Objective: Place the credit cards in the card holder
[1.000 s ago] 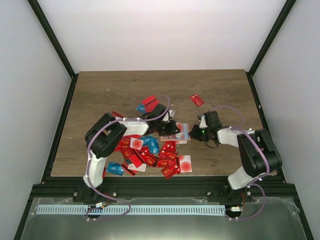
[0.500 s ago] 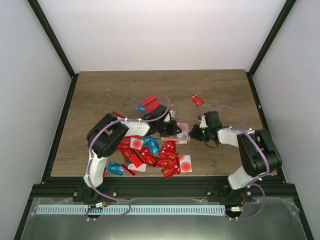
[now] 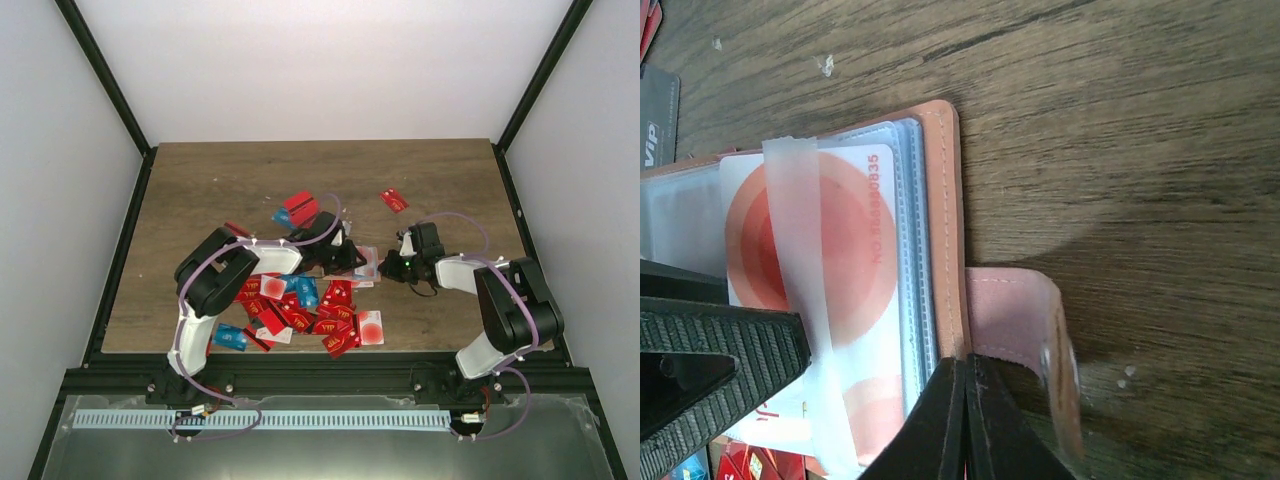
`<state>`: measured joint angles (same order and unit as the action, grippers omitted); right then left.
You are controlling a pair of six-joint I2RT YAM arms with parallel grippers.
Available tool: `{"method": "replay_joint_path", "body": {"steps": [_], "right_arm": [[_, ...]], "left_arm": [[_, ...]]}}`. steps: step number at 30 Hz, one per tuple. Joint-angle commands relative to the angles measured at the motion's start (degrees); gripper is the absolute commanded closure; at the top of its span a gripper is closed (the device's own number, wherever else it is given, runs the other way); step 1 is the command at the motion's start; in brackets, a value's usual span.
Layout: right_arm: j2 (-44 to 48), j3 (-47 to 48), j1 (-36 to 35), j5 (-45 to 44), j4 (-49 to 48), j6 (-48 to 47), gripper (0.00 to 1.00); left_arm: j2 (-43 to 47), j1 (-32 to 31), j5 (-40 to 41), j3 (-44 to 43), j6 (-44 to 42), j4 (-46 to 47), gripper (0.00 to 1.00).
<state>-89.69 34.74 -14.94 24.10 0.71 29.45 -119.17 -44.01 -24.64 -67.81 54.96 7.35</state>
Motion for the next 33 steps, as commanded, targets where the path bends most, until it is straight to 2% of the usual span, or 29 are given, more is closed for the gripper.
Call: {"method": "replay_joint_path", "body": {"steps": [1,9,18,28,33], "right_arm": [[0.64,-1.03,-0.12,3.74,-0.71,0.72,0.98],[1.00,-2.44,-0.11,6.01,-2.07,1.66,0.99],[2.15,-1.85,-0.13,4.43,-0.63,0.87,0.99],[3.09,-1.74,-0.11,3.85,0.15,0.80,0.99],[3.93,-1.76,-0.17,3.48,0.81,0.72,0.99]], "left_arm": [[-1.15,-1.19,3.44,0.58,1.61,-3.70,0.78],[-0.53,-2.02,5.80,-0.43,0.71,-7.15,0.75],[1.26,-2.25,11.01,-4.82,-7.66,-19.61,0.51],[2.12,-2.21,13.12,-9.18,-13.82,-27.87,0.34],[2.73,-2.19,12.58,-9.53,-14.70,-28.43,0.31]]}}
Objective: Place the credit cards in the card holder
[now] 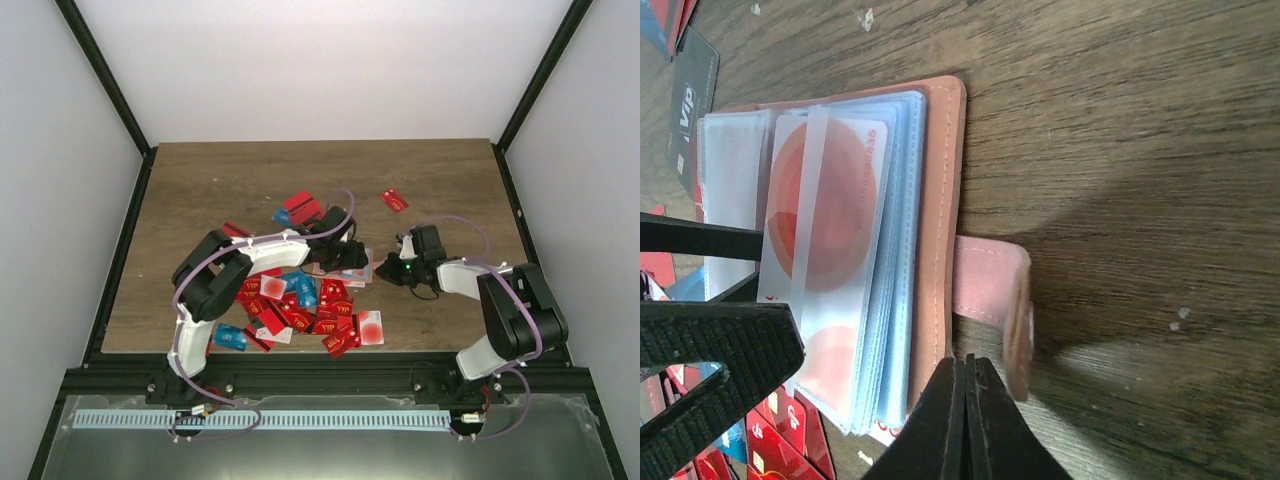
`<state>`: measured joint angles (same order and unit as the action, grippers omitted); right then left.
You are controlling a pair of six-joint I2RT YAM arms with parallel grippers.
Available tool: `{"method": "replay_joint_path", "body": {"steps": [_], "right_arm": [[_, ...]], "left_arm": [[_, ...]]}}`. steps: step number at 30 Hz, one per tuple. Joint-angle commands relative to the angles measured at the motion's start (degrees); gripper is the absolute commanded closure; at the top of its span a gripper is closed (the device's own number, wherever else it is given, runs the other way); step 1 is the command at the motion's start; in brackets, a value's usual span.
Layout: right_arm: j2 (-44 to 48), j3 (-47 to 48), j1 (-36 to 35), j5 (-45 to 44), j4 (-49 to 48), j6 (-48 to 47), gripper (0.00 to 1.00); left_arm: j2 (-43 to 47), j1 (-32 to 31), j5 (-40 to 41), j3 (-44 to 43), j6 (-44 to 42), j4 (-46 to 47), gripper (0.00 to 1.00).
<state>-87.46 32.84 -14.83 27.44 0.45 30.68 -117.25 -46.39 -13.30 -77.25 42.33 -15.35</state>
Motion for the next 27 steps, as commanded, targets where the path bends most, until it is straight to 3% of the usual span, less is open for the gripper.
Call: {"method": "replay_joint_path", "body": {"steps": [1,10,22,26,27], "right_arm": [[1.95,0.21,-0.24,-0.03,1.18,-0.52,0.99],[3.71,1.37,-0.25,0.53,2.16,-1.09,0.99],[5.16,2.19,-0.24,1.65,2.80,-1.20,0.98],[5.35,2.28,-0.27,3.37,2.06,-0.75,0.98],[5.32,2.36,-0.27,4.07,1.61,-0.60,0.98]], "left_arm": [[0.93,0.16,0.99,-0.17,-2.07,-5.66,0.30],[2.74,0.16,-0.83,-1.16,-5.16,-7.30,0.22],[5.82,0.49,-1.82,-2.08,-8.36,-10.89,0.01],[7.34,0.65,-0.38,-2.65,-10.45,-12.46,0.01],[7.80,0.75,0.34,-2.60,-10.95,-12.74,0.05]]}}
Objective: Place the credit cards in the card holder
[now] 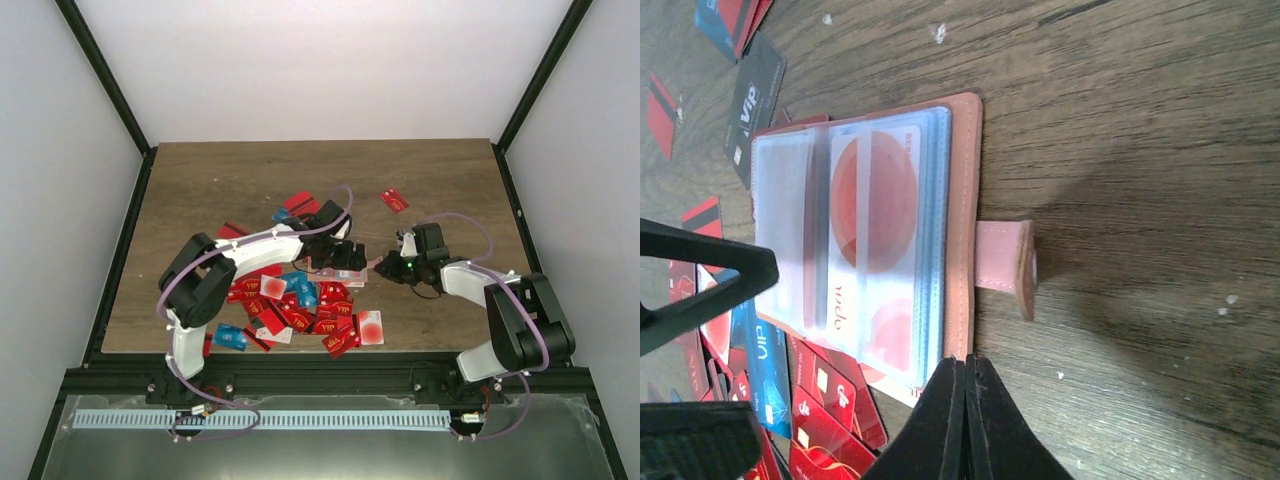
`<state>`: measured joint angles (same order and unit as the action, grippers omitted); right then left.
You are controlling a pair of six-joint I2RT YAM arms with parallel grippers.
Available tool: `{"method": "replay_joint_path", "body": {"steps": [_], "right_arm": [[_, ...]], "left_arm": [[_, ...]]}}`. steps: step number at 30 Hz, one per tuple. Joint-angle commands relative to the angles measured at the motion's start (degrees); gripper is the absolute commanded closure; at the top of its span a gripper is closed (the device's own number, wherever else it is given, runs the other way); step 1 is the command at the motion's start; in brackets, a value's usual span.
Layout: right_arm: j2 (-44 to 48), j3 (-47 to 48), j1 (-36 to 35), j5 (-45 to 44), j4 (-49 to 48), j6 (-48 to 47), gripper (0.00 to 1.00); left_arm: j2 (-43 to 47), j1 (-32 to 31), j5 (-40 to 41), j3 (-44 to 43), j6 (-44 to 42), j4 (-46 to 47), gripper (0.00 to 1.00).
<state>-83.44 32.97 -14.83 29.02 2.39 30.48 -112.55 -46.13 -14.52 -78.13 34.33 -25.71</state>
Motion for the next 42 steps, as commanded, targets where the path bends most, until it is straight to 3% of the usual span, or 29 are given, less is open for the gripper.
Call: {"method": "replay_joint_path", "body": {"steps": [1,7,11,14,21,31,42], "right_arm": [[1.30,2.21,-0.21,3.49,-0.82,-0.18,0.98],[-0.47,2.90,-0.28,8.69,-3.53,1.60,0.96],[-2.18,3.65,-0.22,10.51,-4.83,2.44,0.93],[-3.11,4.12,-0.28,11.18,-5.42,2.83,0.90],[-4.76,4.66,-0.28,11.62,-5.92,3.10,0.89],[-5.74,4.99,-0.26,11.50,-6.18,3.09,0.87],[-7.56,5.70,-0.26,11.02,-5.77,3.12,0.71]], "left_arm": [[3.29,0.62,1.83,-1.57,-3.53,-2.47,0.10],[3.08,1.12,3.12,-0.74,-5.78,-2.62,0.53],[2.21,1.27,4.21,-0.54,-6.40,-2.86,0.75],[1.62,1.41,5.60,-0.47,-6.63,-3.19,0.86],[-0.87,1.55,4.34,-0.69,-7.25,-2.06,0.96],[-3.88,1.57,4.06,-0.58,-7.34,-1.37,0.96],[-5.31,1.58,4.13,0.64,-7.28,-0.54,0.96]]}}
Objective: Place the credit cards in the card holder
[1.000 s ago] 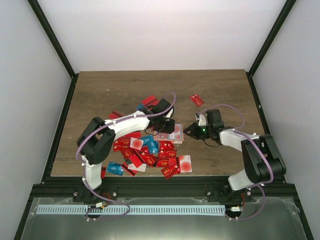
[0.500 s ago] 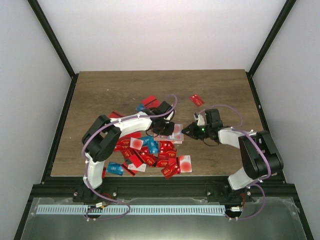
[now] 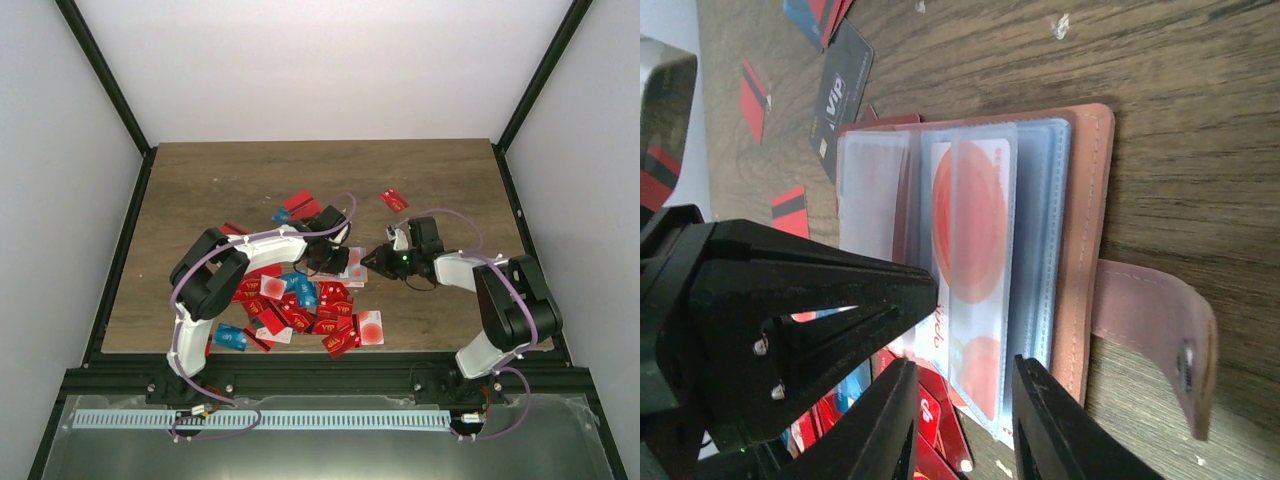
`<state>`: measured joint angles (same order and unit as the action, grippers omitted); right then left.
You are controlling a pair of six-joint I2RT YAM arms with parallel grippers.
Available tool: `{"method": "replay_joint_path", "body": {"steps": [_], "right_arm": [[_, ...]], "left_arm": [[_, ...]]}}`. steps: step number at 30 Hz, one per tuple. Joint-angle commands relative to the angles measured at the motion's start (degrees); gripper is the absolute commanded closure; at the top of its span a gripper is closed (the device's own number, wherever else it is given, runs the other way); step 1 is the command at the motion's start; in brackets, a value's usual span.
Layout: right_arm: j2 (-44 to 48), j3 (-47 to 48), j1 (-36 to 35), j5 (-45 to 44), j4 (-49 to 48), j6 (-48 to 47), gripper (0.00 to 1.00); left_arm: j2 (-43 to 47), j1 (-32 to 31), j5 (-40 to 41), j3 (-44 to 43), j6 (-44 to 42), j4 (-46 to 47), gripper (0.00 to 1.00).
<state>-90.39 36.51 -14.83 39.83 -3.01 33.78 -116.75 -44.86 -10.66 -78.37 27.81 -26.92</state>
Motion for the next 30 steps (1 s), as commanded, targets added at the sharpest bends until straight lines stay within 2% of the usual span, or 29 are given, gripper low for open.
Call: {"method": "replay_joint_path", "body": {"steps": [1,30], "right_arm": [[-0.74,2.20,-0.24,0.16,-0.49,-0.18,0.70],[-5.52,3.69,-0.97,2.70,-3.49,0.87,0.70]], "left_arm": [[-1.11,0.26,0.50,1.05,-0.75,0.64,0.96],[-1.21,0.31,0.10,2.32,-0.40,1.30,0.96]]}}
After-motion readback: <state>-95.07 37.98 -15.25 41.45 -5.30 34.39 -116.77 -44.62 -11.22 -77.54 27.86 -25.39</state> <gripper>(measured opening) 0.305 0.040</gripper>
